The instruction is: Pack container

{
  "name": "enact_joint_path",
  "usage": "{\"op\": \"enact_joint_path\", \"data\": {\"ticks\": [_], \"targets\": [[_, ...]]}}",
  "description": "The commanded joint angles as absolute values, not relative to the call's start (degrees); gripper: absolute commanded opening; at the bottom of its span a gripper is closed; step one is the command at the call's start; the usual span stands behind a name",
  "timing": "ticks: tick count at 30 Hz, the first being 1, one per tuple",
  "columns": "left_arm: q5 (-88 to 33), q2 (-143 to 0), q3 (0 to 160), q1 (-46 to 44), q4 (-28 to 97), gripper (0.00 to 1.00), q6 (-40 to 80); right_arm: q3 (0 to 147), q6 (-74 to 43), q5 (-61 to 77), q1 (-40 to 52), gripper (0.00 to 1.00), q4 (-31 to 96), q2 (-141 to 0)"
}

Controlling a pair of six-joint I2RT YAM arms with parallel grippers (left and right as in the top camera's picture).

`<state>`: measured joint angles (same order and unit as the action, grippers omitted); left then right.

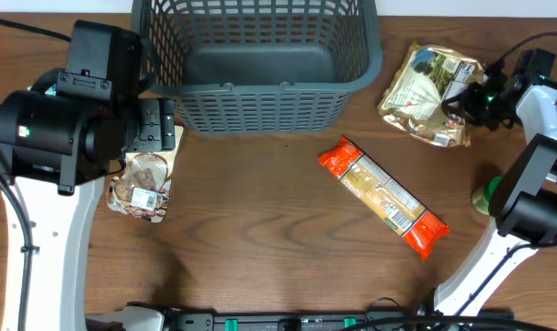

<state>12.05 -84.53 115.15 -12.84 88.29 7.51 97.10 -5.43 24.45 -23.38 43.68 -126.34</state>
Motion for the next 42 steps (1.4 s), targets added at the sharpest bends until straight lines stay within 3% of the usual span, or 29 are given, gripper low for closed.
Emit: {"op": "enact_joint_path", "data": {"ticks": [1, 9, 26, 42], "targets": [[12.5, -84.2, 115.3, -12.6, 88.5, 0.88, 8.0, 95.1, -4.6, 21.9, -21.1, 0.01, 44.5, -127.6], [12.5, -84.2, 115.3, -12.6, 88.5, 0.88, 8.0, 98.0, -3.0, 22.2, -19.4, 0.01, 48.3, -123.6], [12.6, -84.2, 115.3, -12.6, 89.8, 0.88, 7.7, 115.1, -5.7, 12.2, -19.4, 0.01, 54.2, -94.2], [12.7, -84.2, 115.3, -12.6, 91.7, 0.88, 7.5, 114.9, -5.5, 12.2, -19.4, 0.01, 64.2, -96.9]]}}
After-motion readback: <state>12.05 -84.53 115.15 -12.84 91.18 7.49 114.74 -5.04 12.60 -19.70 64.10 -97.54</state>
